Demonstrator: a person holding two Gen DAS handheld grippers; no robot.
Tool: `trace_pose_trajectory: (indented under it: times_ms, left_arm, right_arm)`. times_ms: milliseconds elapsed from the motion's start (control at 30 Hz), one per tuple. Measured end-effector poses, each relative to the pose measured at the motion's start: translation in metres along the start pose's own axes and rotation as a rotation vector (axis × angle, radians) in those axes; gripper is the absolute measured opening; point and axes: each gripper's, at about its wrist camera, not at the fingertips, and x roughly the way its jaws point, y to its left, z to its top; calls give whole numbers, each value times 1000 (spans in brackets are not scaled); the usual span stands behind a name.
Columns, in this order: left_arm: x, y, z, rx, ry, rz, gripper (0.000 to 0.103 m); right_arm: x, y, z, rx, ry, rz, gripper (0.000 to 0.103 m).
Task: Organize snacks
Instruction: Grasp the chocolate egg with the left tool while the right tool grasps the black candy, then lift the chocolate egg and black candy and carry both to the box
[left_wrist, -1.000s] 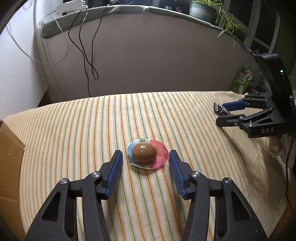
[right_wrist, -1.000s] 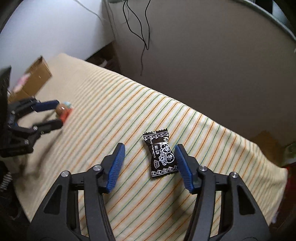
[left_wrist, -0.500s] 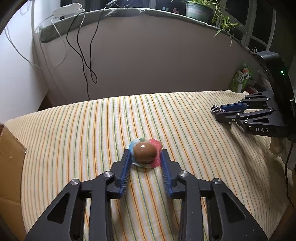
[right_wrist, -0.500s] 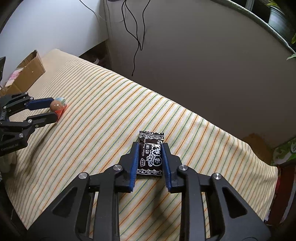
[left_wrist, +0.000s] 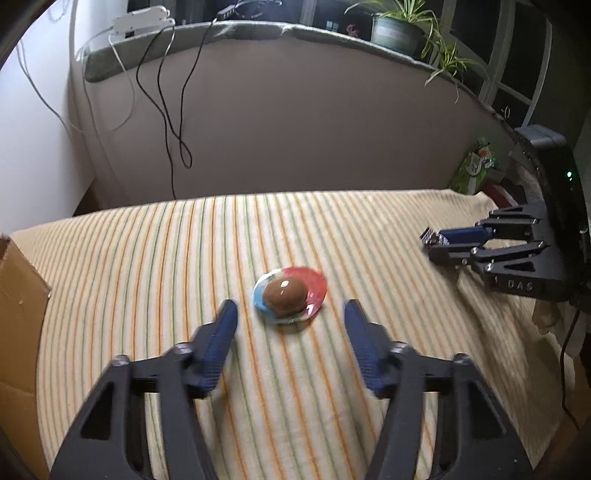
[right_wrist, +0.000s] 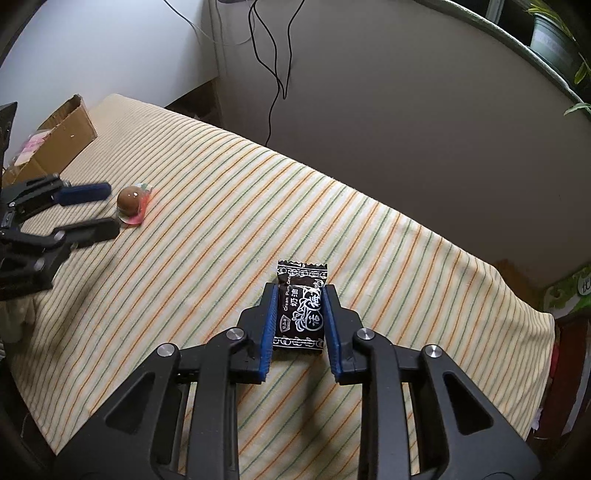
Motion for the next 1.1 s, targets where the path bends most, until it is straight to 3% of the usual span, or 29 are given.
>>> trace_pose_trajectory:
  times_ms: [233,333,667,733,1100]
  left_arm:
    - [28,-15,10,42,60,52,60]
    - [26,-15,8,39,51,70,45]
    - [13,-5,2,18,27,49,34]
    - [11,-6,2,23,19,51,27]
    - [17,-3,0,13,31,31,33]
  right_arm:
    - [-1,-2,-1,2,1,-6,25]
    - [-1,-2,0,-1,-1,-8,25]
    - [-4,6,-6,10,-9,-22,25]
    - [-5,7,-7,11,-10,-21,25]
    - [-6,7,-4,2,-11,-29,25]
